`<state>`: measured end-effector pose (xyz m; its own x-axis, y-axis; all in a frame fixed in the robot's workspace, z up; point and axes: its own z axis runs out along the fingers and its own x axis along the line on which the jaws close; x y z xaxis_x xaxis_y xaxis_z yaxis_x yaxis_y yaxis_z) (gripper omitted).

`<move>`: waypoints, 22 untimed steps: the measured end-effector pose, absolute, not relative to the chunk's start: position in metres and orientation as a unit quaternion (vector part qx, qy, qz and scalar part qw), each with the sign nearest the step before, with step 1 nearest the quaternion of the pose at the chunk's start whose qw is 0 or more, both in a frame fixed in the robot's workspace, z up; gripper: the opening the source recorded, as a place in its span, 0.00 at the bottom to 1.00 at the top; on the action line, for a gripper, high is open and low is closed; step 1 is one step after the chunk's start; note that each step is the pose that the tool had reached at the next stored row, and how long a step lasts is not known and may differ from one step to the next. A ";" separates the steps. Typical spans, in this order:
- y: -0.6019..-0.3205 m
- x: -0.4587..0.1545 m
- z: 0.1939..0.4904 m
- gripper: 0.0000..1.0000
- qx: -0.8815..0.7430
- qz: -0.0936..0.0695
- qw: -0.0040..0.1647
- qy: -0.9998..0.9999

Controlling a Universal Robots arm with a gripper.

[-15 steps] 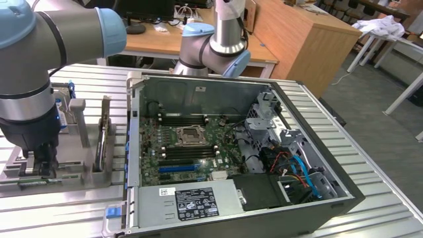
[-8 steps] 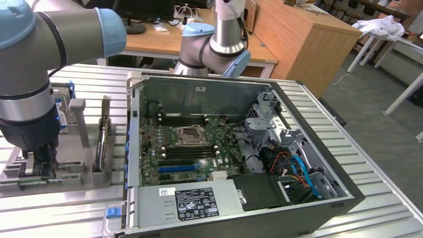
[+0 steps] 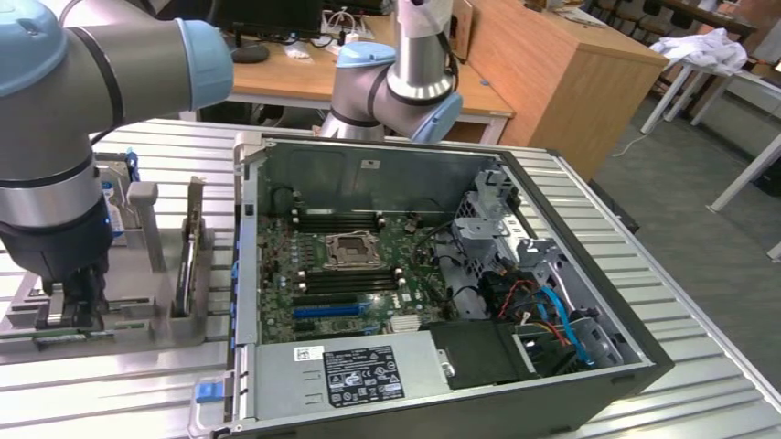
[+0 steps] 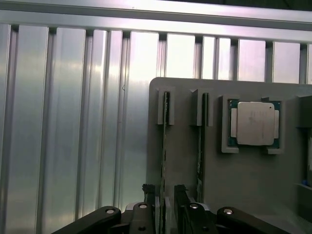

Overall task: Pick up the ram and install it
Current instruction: 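Pick up the ram and move it above insertion slot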

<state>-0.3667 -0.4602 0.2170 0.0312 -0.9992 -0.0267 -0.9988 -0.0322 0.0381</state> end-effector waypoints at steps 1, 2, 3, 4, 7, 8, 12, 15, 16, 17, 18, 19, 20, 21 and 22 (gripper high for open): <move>-0.460 -0.367 0.216 0.30 0.718 -0.023 0.004 -0.696; -0.460 -0.367 0.216 0.30 0.718 -0.023 0.004 -0.696; -0.460 -0.367 0.215 0.30 0.718 -0.023 0.004 -0.696; -0.460 -0.367 0.215 0.30 0.718 -0.023 0.004 -0.696; -0.461 -0.367 0.213 0.30 0.718 -0.023 0.004 -0.695; -0.461 -0.367 0.213 0.30 0.718 -0.023 0.004 -0.695; -0.461 -0.367 0.211 0.30 0.718 -0.023 0.004 -0.695; -0.461 -0.367 0.209 0.30 0.718 -0.023 0.004 -0.695; -0.461 -0.367 0.209 0.30 0.718 -0.023 0.004 -0.695; -0.461 -0.367 0.208 0.30 0.718 -0.023 0.004 -0.695; -0.461 -0.367 0.208 0.30 0.718 -0.023 0.004 -0.695; -0.461 -0.367 0.207 0.30 0.718 -0.023 0.004 -0.695; -0.462 -0.367 0.206 0.30 0.718 -0.023 0.004 -0.695; -0.462 -0.367 0.206 0.30 0.718 -0.023 0.004 -0.695; -0.462 -0.367 0.205 0.30 0.718 -0.023 0.004 -0.695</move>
<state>-0.3667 -0.4616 0.2054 0.0321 -0.9991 -0.0267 -0.9987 -0.0331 0.0381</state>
